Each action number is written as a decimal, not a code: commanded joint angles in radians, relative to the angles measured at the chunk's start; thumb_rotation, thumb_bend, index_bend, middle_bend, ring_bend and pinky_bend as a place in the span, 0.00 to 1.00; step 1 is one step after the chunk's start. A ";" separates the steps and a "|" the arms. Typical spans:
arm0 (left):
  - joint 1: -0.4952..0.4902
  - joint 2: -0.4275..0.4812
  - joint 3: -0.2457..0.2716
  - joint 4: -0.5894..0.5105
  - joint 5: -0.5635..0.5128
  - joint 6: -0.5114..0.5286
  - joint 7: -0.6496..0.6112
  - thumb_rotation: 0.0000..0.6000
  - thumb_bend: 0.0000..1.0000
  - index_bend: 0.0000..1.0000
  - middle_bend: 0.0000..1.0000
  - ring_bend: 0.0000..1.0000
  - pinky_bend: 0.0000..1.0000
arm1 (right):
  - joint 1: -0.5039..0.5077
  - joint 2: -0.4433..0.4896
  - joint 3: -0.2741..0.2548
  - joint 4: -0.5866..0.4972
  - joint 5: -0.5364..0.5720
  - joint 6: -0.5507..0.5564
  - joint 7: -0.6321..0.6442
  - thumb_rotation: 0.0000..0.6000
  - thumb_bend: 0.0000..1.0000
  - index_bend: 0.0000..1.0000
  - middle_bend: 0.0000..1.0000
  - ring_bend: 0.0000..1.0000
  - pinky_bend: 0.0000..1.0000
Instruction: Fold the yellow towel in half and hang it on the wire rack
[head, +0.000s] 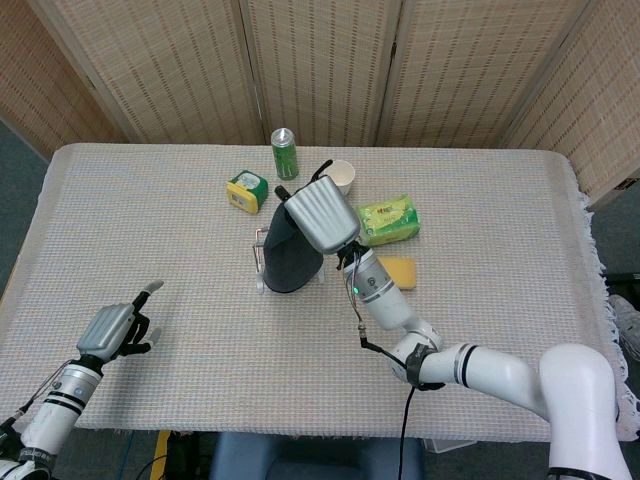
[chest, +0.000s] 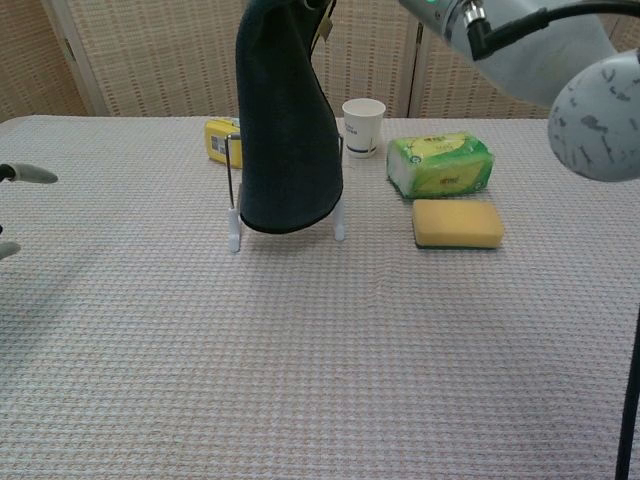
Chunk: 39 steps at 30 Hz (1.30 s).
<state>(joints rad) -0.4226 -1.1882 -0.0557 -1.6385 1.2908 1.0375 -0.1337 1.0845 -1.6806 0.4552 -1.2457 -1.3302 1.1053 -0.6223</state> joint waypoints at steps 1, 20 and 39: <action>0.002 0.001 0.001 0.001 -0.001 -0.001 0.000 1.00 0.48 0.00 0.87 0.79 0.89 | 0.054 -0.034 0.013 0.076 0.024 -0.041 -0.005 1.00 0.60 0.80 0.92 1.00 1.00; 0.023 0.008 0.007 0.002 -0.007 0.004 0.001 1.00 0.48 0.00 0.87 0.79 0.89 | 0.219 -0.186 -0.025 0.486 0.049 -0.152 0.102 1.00 0.60 0.80 0.91 1.00 1.00; 0.032 0.009 0.007 0.013 -0.007 -0.005 -0.015 1.00 0.48 0.00 0.87 0.79 0.89 | 0.276 -0.239 0.004 0.592 0.181 -0.259 0.070 1.00 0.56 0.00 0.87 0.99 1.00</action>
<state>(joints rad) -0.3906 -1.1788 -0.0490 -1.6258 1.2844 1.0326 -0.1489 1.3695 -1.9301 0.4634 -0.6361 -1.1519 0.8415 -0.5524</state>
